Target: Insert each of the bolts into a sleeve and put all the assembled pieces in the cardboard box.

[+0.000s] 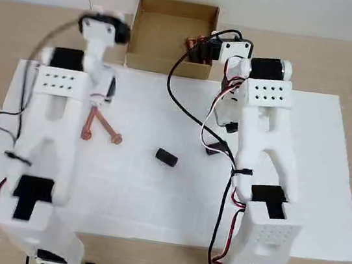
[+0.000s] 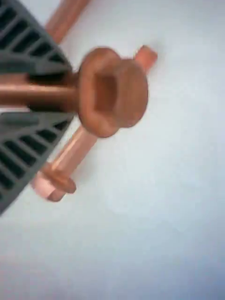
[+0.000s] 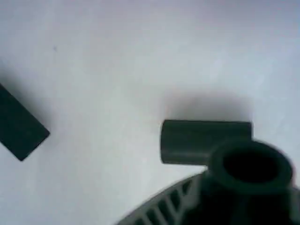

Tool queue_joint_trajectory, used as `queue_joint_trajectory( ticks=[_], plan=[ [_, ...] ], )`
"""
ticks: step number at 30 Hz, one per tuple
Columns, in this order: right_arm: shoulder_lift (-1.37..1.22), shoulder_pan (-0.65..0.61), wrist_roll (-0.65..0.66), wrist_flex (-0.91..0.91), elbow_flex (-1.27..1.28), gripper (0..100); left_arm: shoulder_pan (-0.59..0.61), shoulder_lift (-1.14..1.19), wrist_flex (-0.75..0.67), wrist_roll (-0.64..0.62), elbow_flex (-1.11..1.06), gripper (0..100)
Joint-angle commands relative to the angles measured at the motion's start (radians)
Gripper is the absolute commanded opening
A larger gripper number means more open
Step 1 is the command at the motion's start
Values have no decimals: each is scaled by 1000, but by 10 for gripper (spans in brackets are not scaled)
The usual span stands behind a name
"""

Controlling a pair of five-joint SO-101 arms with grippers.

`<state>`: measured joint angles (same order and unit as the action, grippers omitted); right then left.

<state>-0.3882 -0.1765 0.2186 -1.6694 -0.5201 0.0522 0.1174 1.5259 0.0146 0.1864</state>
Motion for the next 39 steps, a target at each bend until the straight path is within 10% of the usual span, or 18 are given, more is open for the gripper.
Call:
queue_joint_trajectory(
  ticks=[1, 28, 39],
  plan=[
    [111, 4, -6, -4, -12, 4, -3, -149, 69, -34, 87, 8],
    [1106, -159, -11, 4, 485, 4, -249, -881, -140, -242, -248, 7],
    [1405, -162, -14, 460, 1016, 4, -249, -1054, -451, -245, -639, 7]
  ],
)
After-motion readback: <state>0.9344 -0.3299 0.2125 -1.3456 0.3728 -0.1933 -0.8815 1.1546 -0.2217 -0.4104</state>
